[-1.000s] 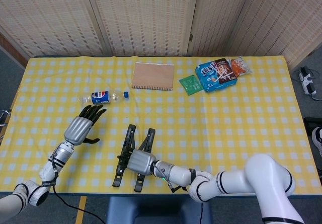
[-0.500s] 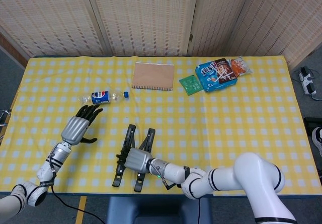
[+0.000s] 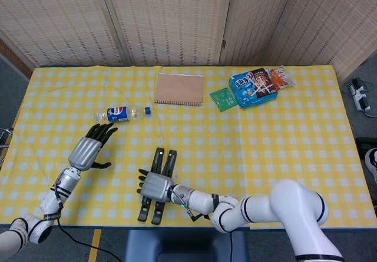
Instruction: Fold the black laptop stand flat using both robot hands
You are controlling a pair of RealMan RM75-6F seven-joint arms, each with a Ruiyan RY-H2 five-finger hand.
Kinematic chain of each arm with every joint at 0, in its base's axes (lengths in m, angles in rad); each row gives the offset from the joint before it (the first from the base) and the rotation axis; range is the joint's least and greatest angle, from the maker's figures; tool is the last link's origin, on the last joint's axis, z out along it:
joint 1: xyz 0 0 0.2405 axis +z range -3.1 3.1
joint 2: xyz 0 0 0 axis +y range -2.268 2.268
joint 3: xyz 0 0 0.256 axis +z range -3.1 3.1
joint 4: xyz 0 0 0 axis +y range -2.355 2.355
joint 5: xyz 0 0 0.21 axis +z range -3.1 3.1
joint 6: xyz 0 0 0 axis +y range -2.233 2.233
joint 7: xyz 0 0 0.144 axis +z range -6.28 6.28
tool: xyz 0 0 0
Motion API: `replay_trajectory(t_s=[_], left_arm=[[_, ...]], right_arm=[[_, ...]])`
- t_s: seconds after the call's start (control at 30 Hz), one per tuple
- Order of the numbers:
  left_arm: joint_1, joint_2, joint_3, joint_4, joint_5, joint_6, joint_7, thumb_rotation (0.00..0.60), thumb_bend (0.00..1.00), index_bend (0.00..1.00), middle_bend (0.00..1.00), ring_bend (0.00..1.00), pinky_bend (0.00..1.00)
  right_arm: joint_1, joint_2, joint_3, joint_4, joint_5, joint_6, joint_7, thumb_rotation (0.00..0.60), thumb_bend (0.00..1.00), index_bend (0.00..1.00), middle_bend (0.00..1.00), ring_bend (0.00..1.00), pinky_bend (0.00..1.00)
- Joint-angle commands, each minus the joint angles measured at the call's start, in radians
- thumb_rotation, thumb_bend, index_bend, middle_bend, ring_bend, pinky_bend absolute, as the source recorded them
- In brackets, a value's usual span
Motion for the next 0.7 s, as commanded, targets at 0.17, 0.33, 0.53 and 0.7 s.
replay_trajectory(t_s=[0.17,0.33,0.53,0.7], left_arm=[[0.005,0.005,-0.001,-0.011,0.003,0.006,0.008,0.6,0.11,0.0,0.03,0.0,0.0],[0.008,0.011,-0.006,-0.025,0.002,0.011,0.02,0.6,0.11,0.0,0.03,0.0,0.0],[0.012,0.021,-0.012,-0.052,-0.002,0.017,0.041,0.6,0.11,0.0,0.03,0.0,0.0],[0.021,0.037,-0.018,-0.073,-0.01,0.025,0.052,0.6,0.11,0.0,0.03,0.0,0.0]], right_arm=[[-0.045,0.023,-0.007,0.009,-0.122,0.063,0.097,0.6,0.18,0.54,0.49,0.31,0.08],[-0.066,0.042,-0.016,0.011,-0.159,0.083,0.123,0.6,0.18,0.56,0.49,0.31,0.08],[-0.079,0.071,-0.031,-0.017,-0.145,0.083,0.079,0.6,0.18,0.12,0.16,0.09,0.01],[-0.121,0.105,-0.029,-0.082,-0.111,0.157,0.023,0.6,0.18,0.0,0.03,0.04,0.0]])
